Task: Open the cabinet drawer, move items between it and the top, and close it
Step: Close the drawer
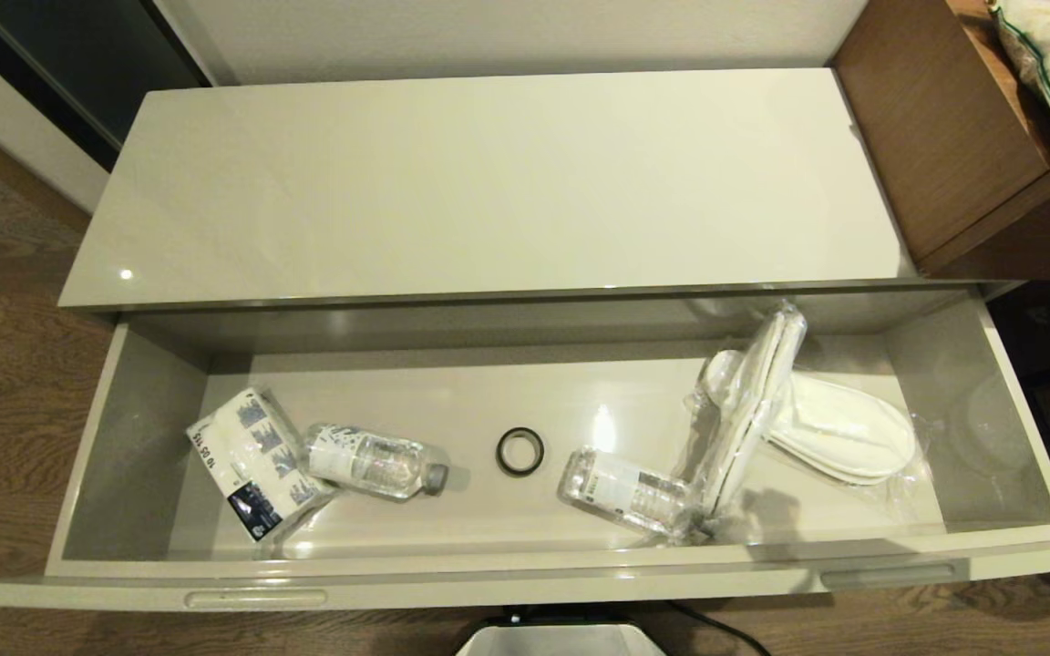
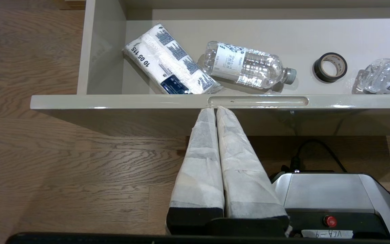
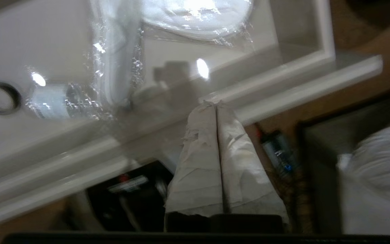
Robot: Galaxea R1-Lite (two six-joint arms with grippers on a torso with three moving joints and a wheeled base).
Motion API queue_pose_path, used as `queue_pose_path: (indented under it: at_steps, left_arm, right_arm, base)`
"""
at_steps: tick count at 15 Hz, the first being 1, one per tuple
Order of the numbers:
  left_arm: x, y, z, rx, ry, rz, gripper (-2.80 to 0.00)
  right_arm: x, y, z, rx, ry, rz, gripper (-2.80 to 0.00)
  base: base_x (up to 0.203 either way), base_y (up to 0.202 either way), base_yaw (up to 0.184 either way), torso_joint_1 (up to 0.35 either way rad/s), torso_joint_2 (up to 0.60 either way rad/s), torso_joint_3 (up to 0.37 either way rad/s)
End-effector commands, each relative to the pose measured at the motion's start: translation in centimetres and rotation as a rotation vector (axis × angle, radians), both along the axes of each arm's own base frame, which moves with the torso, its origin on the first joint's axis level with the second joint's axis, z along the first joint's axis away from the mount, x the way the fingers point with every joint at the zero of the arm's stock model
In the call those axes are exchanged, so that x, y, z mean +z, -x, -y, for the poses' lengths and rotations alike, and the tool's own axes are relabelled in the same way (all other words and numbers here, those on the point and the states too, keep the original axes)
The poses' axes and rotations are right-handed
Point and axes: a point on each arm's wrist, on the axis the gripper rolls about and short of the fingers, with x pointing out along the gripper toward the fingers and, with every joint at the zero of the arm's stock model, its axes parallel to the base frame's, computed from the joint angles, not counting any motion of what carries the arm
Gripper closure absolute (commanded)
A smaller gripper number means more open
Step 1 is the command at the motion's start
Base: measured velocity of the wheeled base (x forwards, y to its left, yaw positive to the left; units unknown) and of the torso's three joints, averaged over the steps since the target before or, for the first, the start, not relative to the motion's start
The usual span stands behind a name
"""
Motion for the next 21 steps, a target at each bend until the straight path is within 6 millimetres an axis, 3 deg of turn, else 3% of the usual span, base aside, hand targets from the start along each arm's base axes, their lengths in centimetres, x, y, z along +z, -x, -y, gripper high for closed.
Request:
queue_pose_path:
  at_steps: [1,2,5,7,9,11,13,15,21]
  left_arm:
    - [0.0,0.0,0.0,0.000,0.000,0.000,0.00]
    - [0.0,0.0,0.0,0.000,0.000,0.001,0.00]
    - [0.0,0.0,0.0,0.000,0.000,0.000,0.00]
    - [0.0,0.0,0.0,-0.001,0.000,0.000,0.00]
    - [0.0,0.0,0.0,0.000,0.001,0.000,0.00]
    - [0.0,0.0,0.0,0.000,0.000,0.001,0.00]
    - [0.0,0.0,0.0,0.000,0.000,0.000,0.00]
    - [0.0,0.0,0.0,0.000,0.001,0.001,0.00]
    - [0.0,0.0,0.0,0.000,0.000,0.000,0.00]
  right_arm:
    - [0.1,6.9,3.6,-0.074,-0.027,0.018,0.00]
    - [0.0,8.8,4.4,-0.101,-0.031,0.021,0.00]
    - [-0.5,17.4,6.9,-0.156,-0.038,0.046,0.00]
    - [-2.4,22.9,6.3,-0.129,-0.003,0.063,0.00]
    - [-5.4,26.5,4.9,-0.024,0.133,0.080,0.00]
    - [-7.3,26.1,4.2,0.028,0.184,0.064,0.00]
    - [-9.7,26.2,4.3,0.066,0.210,0.158,0.00]
    - [-9.7,24.2,4.4,0.091,0.292,0.346,0.00]
    - [-12.3,16.3,4.2,0.165,0.256,0.669,0.00]
  base:
    - [0.000,0.000,0.000,0.000,0.00,0.000]
    - [0.000,0.000,0.000,0.000,0.00,0.000]
    - [0.000,0.000,0.000,0.000,0.00,0.000]
    - [0.000,0.000,0.000,0.000,0.00,0.000]
    - [0.000,0.000,0.000,0.000,0.00,0.000]
    - [0.000,0.000,0.000,0.000,0.00,0.000]
    - [0.000,0.000,0.000,0.000,0.00,0.000]
    - [0.000,0.000,0.000,0.000,0.00,0.000]
    - [0.000,0.000,0.000,0.000,0.00,0.000]
